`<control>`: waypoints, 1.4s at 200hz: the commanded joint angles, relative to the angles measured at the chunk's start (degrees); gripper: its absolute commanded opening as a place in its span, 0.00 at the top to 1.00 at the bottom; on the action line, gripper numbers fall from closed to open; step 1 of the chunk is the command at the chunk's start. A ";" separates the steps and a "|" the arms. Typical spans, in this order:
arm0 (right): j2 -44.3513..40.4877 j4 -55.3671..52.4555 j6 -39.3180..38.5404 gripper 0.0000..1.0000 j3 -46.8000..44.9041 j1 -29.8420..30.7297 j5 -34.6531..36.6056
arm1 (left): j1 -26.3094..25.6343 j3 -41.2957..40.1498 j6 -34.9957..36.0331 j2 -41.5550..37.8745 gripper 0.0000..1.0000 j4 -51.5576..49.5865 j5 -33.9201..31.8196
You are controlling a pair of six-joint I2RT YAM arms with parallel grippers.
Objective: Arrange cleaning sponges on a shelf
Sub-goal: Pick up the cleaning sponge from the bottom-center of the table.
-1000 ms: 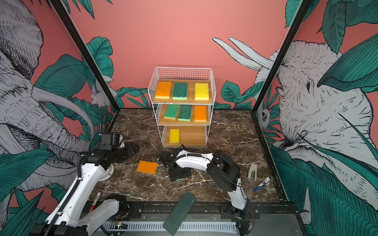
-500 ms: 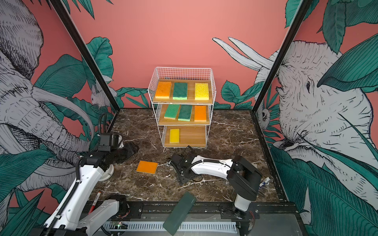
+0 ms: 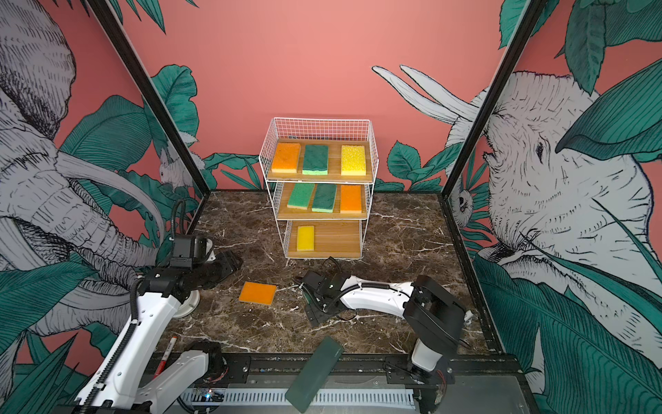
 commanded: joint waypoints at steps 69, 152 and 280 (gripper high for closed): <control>7.61 -5.59 -2.65 0.18 6.27 -0.24 -1.37 | 0.23 3.42 -1.09 -2.00 0.30 -3.70 0.00; -1.11 -2.13 1.96 0.38 1.01 -0.47 6.95 | 0.15 3.69 -0.92 -1.63 0.30 -3.72 -0.59; 7.51 4.81 5.07 0.39 11.43 -15.69 6.81 | 0.17 4.43 -0.24 1.04 0.28 -2.13 -1.12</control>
